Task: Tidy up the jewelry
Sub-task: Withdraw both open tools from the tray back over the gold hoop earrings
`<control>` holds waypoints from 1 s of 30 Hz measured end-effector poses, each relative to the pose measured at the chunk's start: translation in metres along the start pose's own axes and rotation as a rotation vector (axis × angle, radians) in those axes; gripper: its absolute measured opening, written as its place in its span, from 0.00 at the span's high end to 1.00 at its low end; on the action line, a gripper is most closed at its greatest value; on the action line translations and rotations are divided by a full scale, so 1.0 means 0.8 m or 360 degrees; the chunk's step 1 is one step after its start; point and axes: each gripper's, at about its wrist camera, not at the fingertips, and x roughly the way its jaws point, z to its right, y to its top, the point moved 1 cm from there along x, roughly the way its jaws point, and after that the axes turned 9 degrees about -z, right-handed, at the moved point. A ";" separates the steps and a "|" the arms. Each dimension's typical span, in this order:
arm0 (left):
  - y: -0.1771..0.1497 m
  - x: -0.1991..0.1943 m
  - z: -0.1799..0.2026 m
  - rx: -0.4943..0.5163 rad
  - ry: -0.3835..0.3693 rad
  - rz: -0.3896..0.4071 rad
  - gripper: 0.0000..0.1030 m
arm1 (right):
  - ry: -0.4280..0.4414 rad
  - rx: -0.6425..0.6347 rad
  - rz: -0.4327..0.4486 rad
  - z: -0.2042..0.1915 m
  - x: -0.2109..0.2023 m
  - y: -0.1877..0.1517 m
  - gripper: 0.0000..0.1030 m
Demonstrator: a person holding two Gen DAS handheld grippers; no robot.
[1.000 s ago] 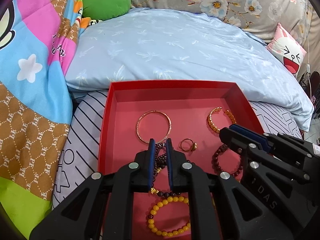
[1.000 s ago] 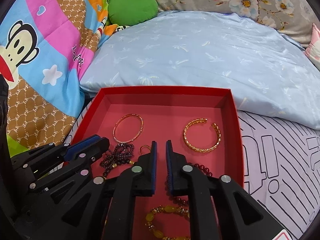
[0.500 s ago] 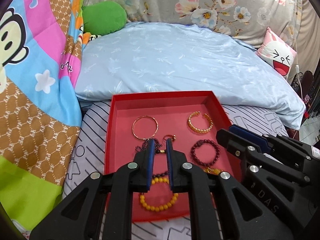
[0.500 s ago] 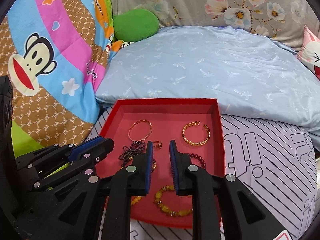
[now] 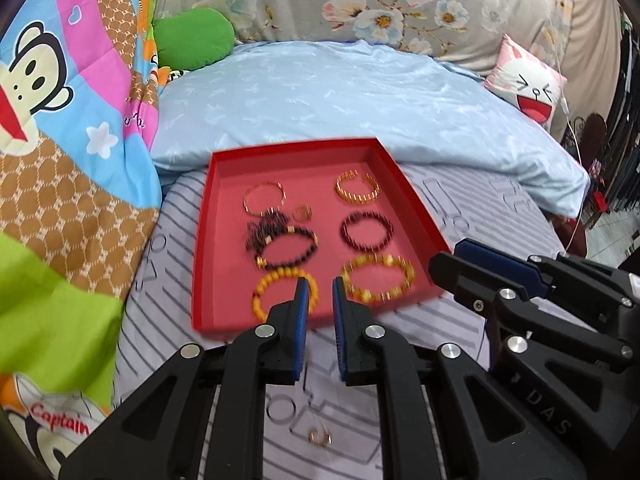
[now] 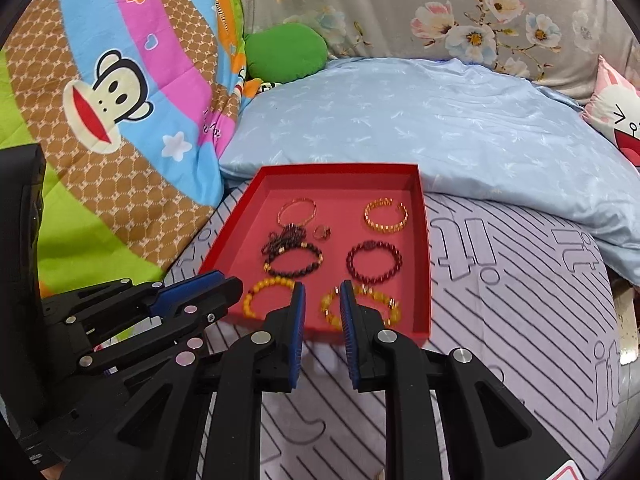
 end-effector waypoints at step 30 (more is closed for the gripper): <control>-0.143 0.018 0.008 -0.0135 0.0095 -0.0147 0.81 | -0.0151 0.0083 -0.0171 0.030 0.005 -0.157 0.71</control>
